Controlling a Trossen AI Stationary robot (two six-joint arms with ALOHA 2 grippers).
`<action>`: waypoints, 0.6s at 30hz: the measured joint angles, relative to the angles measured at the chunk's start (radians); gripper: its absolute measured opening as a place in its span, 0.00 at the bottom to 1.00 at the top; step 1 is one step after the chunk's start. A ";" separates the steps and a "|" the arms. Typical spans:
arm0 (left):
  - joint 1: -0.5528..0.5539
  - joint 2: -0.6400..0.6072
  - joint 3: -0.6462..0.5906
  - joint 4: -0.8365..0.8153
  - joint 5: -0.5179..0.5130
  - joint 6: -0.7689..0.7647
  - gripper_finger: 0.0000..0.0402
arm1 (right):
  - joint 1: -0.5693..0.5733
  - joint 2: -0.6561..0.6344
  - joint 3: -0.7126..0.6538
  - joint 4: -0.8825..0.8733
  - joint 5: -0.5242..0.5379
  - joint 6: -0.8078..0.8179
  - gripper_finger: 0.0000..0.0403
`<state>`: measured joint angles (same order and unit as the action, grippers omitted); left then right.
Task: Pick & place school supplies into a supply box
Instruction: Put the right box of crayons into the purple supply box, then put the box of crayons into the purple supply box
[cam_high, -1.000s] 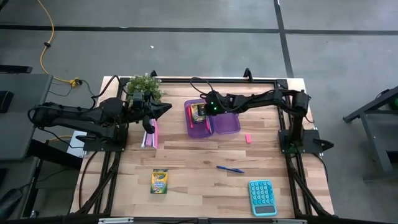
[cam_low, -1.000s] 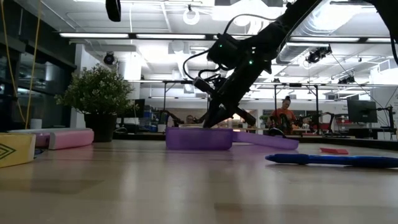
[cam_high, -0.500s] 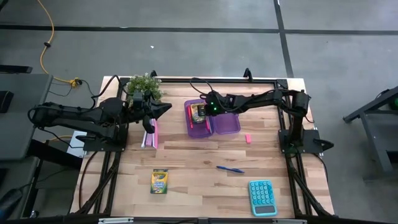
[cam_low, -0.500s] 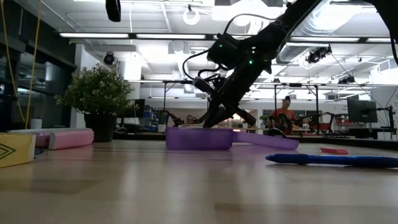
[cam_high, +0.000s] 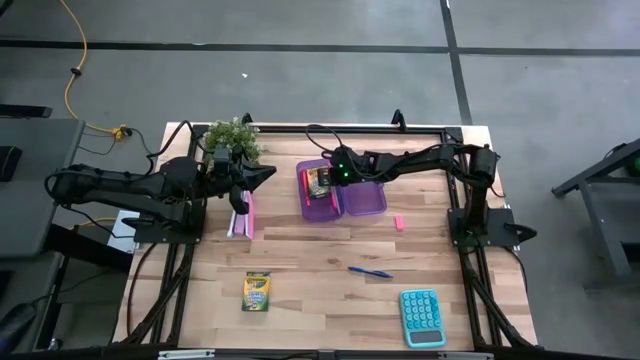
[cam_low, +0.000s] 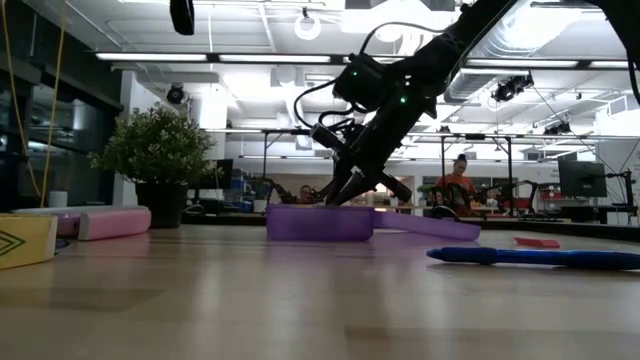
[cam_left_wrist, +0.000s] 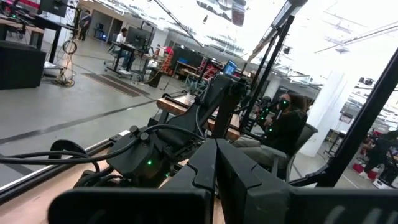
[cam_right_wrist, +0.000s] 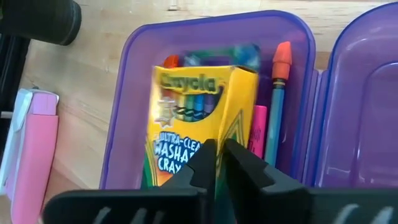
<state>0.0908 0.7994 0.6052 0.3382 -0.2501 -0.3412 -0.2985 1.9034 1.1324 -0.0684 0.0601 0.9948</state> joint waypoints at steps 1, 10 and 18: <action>0.000 0.000 0.000 0.000 0.000 0.000 0.00 | 0.000 0.000 0.000 0.001 0.000 0.000 0.09; 0.000 0.000 0.000 0.000 0.001 0.000 0.00 | -0.001 -0.001 0.000 0.023 -0.008 -0.008 0.25; 0.000 0.000 0.000 0.000 0.003 0.000 0.00 | -0.006 -0.034 0.000 0.019 -0.013 -0.078 0.31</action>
<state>0.0906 0.7994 0.6052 0.3383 -0.2466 -0.3412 -0.3045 1.8692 1.1320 -0.0490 0.0475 0.9172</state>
